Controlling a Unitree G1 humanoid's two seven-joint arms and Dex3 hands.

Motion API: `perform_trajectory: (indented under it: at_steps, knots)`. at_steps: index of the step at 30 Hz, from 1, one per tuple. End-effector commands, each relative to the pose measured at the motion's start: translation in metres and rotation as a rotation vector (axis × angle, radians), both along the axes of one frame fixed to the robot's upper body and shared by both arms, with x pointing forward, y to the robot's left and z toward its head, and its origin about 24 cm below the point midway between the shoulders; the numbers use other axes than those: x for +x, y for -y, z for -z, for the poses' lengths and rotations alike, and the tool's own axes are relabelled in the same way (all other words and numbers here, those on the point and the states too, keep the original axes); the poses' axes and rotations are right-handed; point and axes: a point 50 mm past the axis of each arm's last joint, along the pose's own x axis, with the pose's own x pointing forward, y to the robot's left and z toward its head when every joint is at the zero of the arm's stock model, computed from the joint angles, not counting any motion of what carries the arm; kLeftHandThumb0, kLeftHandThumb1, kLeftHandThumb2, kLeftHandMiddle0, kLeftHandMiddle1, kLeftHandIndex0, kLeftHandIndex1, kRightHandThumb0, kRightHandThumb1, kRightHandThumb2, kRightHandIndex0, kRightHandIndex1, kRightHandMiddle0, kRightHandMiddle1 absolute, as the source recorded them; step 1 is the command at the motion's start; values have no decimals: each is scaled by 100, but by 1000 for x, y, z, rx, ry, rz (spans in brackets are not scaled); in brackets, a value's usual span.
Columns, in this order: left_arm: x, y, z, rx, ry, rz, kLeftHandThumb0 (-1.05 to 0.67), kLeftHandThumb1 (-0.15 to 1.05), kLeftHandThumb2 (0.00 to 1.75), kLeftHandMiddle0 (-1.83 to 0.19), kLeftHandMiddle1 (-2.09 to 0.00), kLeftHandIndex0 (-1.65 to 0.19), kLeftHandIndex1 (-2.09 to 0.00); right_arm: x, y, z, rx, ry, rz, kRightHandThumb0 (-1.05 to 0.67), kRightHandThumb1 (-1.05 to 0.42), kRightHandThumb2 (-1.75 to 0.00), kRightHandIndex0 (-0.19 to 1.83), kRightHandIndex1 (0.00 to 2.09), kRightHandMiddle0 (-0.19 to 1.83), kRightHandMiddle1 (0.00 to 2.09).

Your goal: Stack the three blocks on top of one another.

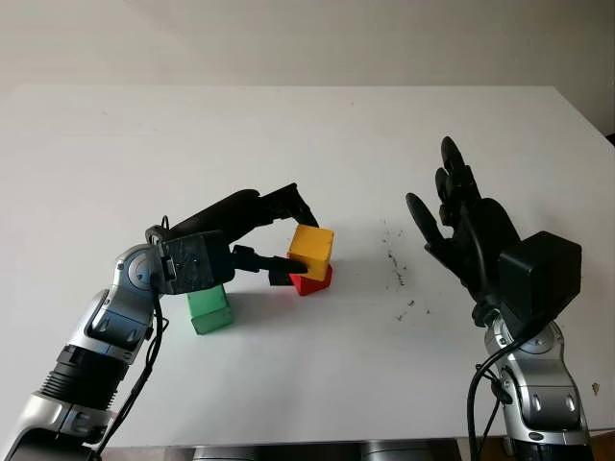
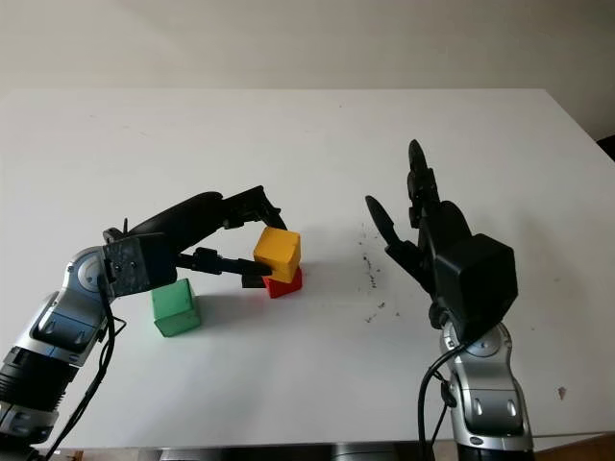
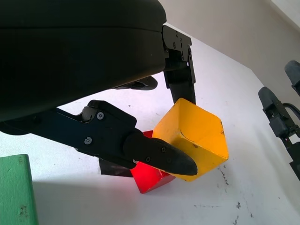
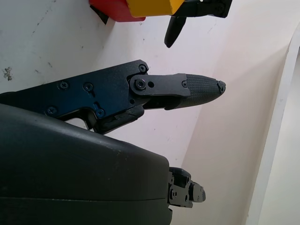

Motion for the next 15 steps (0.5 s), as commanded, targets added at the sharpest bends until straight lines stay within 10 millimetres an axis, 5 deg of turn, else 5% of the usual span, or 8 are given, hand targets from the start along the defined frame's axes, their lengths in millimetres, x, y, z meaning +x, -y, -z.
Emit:
perform_trajectory:
  at_steps: [1, 12, 15]
  knots:
    - [1, -2, -3, -6, 18, -14, -41, 105, 16, -34, -3, -16, -150, -2, 1, -3, -14, 16, 0, -67, -105, -37, -10, 5, -3, 5]
    - [2, -4, -2, 0, 24, -26, -42, 105, 18, -33, -2, -15, -145, -2, 0, -4, 1, 17, -6, -65, -105, -37, -10, 5, -4, 5]
    - [1, -4, -2, 14, 17, -21, -46, 105, 19, -23, -1, -9, -119, -2, 0, -4, -5, 23, -8, -65, -105, -37, -10, 6, -4, 5]
